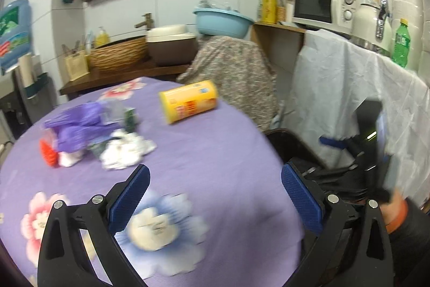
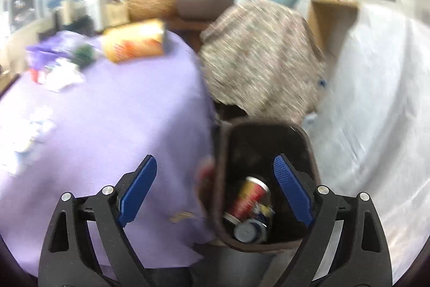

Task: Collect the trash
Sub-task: 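Return to the table and grasp the white tissues with the right tool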

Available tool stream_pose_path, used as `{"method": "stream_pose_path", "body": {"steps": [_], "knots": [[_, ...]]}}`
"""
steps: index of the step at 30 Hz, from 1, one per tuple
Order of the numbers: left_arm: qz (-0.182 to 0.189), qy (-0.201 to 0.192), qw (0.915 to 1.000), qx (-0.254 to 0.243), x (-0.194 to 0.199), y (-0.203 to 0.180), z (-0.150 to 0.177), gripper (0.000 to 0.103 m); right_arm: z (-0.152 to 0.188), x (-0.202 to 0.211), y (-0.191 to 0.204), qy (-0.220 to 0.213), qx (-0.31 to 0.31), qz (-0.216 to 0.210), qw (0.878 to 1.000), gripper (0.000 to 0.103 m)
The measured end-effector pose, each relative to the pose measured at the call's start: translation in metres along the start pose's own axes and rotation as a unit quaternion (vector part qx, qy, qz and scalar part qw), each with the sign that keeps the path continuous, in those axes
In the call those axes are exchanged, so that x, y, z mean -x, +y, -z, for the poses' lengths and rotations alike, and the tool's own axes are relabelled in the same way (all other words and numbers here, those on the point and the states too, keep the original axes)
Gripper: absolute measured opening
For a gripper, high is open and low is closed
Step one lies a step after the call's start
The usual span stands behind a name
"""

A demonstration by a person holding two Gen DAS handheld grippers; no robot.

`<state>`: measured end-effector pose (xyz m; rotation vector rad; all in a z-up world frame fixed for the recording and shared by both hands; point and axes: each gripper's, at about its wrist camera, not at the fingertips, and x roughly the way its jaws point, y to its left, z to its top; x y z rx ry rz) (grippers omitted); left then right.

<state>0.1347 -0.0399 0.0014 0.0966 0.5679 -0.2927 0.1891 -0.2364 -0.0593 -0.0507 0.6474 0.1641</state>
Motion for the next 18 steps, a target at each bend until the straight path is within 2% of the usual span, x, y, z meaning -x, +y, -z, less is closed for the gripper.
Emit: {"method": "stream_pose_path", "body": {"steps": [4, 9, 14, 18], "knots": [[-0.042, 0.006, 0.9991, 0.007, 0.014, 0.038, 0.017, 0.097, -0.023, 0.024, 0.041, -0.033, 0.021, -0.059, 0.998, 0.088], [-0.09, 0.016, 0.995, 0.04, 0.026, 0.091, 0.035, 0.097, -0.044, 0.033, 0.092, -0.041, 0.054, -0.129, 0.989, 0.088], [-0.114, 0.02, 0.9897, 0.084, 0.036, 0.135, 0.048, 0.097, -0.061, 0.021, 0.136, -0.028, 0.068, -0.187, 0.98, 0.088], [-0.127, 0.018, 0.9877, 0.09, 0.04, 0.153, 0.054, 0.097, -0.078, -0.007, 0.174, -0.001, 0.093, -0.225, 0.97, 0.088]]}}
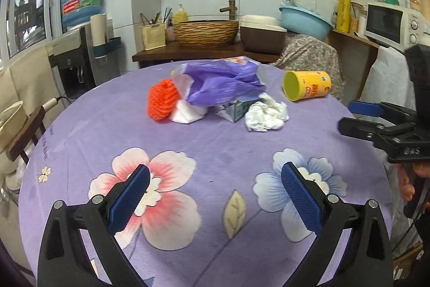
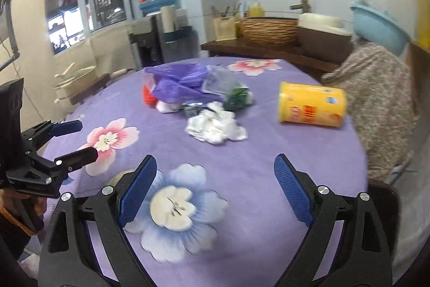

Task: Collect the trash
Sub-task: 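Return to the table and grasp the white tissues with the right tool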

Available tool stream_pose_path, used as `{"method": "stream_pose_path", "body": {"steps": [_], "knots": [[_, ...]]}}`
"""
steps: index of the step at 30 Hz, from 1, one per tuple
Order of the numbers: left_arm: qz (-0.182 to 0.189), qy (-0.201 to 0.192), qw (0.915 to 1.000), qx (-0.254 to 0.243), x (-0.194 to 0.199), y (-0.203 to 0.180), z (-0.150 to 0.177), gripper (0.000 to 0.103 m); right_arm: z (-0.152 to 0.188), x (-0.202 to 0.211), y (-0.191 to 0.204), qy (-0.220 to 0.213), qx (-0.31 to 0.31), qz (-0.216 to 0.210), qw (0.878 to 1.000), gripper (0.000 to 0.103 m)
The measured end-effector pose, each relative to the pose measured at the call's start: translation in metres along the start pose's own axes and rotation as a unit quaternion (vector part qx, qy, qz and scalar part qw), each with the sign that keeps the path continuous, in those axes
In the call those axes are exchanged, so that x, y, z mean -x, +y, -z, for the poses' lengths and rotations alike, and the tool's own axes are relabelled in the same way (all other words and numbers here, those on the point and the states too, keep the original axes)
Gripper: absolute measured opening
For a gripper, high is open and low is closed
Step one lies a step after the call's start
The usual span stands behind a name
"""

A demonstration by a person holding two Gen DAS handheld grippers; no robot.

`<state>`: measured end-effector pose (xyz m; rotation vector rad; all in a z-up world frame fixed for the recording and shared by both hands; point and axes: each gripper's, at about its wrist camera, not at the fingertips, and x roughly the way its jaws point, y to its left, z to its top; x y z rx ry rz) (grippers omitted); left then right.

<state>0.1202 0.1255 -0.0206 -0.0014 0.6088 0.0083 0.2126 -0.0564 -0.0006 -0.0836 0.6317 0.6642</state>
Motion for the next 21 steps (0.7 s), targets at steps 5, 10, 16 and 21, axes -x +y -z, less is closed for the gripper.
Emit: {"method": "stream_pose_path", "body": {"steps": [5, 10, 16, 21], "knots": [[0.003, 0.007, 0.9998, 0.016, -0.004, 0.015, 0.003, 0.097, -0.017, -0.06, 0.007, 0.042, 0.043, 0.018, 0.998, 0.088], [0.012, 0.016, 0.9996, 0.018, -0.013, 0.024, 0.002, 0.097, -0.021, -0.107, -0.001, 0.076, 0.061, 0.038, 0.995, 0.085], [0.021, 0.029, 0.9989, 0.029, -0.026, 0.034, -0.001, 0.097, -0.032, -0.129, -0.009, 0.096, 0.059, 0.034, 0.993, 0.075], [0.025, 0.033, 0.998, 0.048, -0.033, 0.042, -0.005, 0.097, -0.03, -0.127, -0.01, 0.098, 0.059, 0.028, 0.993, 0.042]]}}
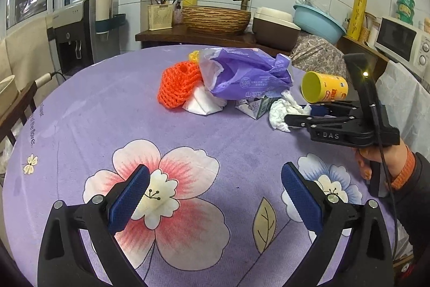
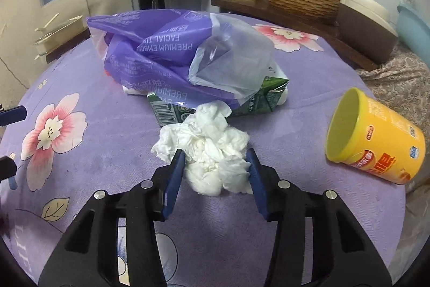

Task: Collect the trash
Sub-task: 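Return to the table and grasp the white tissues with the right tool, then grasp the purple bag with the left tool while right holds the tissues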

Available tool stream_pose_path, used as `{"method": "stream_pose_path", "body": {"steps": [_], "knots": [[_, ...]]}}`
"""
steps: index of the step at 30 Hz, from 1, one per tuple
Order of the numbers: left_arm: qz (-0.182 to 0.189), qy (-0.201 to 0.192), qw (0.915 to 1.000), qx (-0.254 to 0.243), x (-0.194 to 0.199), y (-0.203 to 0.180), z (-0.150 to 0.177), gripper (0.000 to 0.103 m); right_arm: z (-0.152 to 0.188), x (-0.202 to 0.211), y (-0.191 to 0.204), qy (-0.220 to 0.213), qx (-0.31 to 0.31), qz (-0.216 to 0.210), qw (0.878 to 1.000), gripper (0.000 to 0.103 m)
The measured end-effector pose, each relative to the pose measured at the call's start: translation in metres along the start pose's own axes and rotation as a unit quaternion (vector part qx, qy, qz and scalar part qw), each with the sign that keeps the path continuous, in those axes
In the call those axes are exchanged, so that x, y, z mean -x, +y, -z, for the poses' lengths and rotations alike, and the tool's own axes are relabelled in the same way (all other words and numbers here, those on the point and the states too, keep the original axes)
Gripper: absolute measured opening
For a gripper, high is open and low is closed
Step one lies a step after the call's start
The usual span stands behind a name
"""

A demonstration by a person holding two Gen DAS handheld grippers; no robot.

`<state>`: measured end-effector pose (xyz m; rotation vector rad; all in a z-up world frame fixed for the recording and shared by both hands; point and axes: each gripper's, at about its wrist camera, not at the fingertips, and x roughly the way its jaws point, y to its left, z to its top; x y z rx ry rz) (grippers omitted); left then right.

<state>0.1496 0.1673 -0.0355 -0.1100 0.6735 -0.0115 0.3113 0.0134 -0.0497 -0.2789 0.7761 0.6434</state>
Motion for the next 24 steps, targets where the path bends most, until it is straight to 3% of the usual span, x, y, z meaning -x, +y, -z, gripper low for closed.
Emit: {"method": "stream_pose_path", "body": {"steps": [8, 18, 24], "knots": [[-0.001, 0.002, 1.0, 0.0, -0.004, 0.001, -0.004, 0.097, 0.012, 0.024, -0.005, -0.022, -0.02, -0.017, 0.999, 0.017], [-0.023, -0.035, 0.9991, 0.006, -0.025, 0.01, -0.051, 0.097, 0.041, 0.068, 0.006, -0.05, -0.02, -0.033, 0.998, 0.014], [0.056, -0.052, 0.995, 0.064, -0.037, 0.018, -0.082, 0.097, 0.054, 0.086, 0.01, -0.058, -0.018, -0.028, 0.998, 0.014]]}}
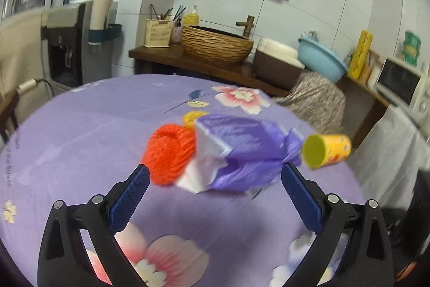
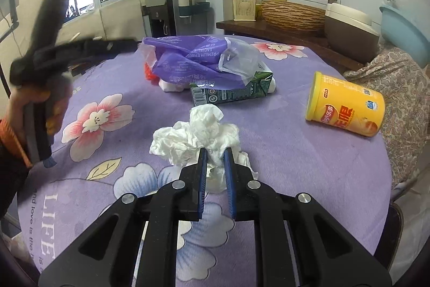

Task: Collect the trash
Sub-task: 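Grasp the purple bag with the left tool while right holds the tissues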

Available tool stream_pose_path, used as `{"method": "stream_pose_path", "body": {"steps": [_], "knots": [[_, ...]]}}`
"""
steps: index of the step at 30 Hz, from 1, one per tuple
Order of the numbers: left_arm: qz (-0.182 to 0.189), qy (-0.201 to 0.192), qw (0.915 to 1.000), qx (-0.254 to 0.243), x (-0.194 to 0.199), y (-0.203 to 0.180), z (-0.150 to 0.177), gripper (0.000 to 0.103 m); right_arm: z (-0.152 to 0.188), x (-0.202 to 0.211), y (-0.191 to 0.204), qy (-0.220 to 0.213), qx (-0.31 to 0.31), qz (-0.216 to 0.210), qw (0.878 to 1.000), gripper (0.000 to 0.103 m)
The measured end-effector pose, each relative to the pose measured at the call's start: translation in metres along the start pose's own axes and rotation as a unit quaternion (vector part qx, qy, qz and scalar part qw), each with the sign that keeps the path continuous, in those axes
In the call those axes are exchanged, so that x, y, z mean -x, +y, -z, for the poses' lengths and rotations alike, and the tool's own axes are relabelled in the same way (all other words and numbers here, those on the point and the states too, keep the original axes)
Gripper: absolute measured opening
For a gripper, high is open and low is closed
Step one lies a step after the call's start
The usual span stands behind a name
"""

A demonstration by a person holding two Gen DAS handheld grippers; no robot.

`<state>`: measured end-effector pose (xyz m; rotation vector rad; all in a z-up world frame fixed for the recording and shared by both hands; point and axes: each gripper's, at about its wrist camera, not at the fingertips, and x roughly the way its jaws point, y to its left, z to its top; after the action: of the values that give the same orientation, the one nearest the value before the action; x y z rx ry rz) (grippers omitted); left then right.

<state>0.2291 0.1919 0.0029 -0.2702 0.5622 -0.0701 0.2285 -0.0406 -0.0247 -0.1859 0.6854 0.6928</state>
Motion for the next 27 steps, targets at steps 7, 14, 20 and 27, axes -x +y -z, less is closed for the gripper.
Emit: {"method": "stream_pose_path", "body": {"steps": [7, 14, 20, 27], "knots": [[0.014, 0.036, 0.9977, 0.056, -0.03, -0.005, -0.016, 0.095, 0.009, 0.005, -0.003, 0.0, -0.007, 0.004, 1.0, 0.014], [0.002, 0.077, 0.9951, 0.062, -0.045, -0.009, -0.007, 0.028, 0.014, 0.005, -0.001, -0.001, -0.01, -0.001, 1.0, 0.014], [-0.003, 0.049, 0.9984, 0.027, -0.025, -0.026, 0.006, 0.016, 0.016, 0.006, -0.004, -0.003, -0.016, -0.004, 1.0, 0.014], [0.002, 0.001, 0.9999, 0.012, 0.016, -0.037, 0.013, 0.014, 0.022, 0.017, -0.008, -0.016, -0.028, -0.005, 0.999, 0.014]]}}
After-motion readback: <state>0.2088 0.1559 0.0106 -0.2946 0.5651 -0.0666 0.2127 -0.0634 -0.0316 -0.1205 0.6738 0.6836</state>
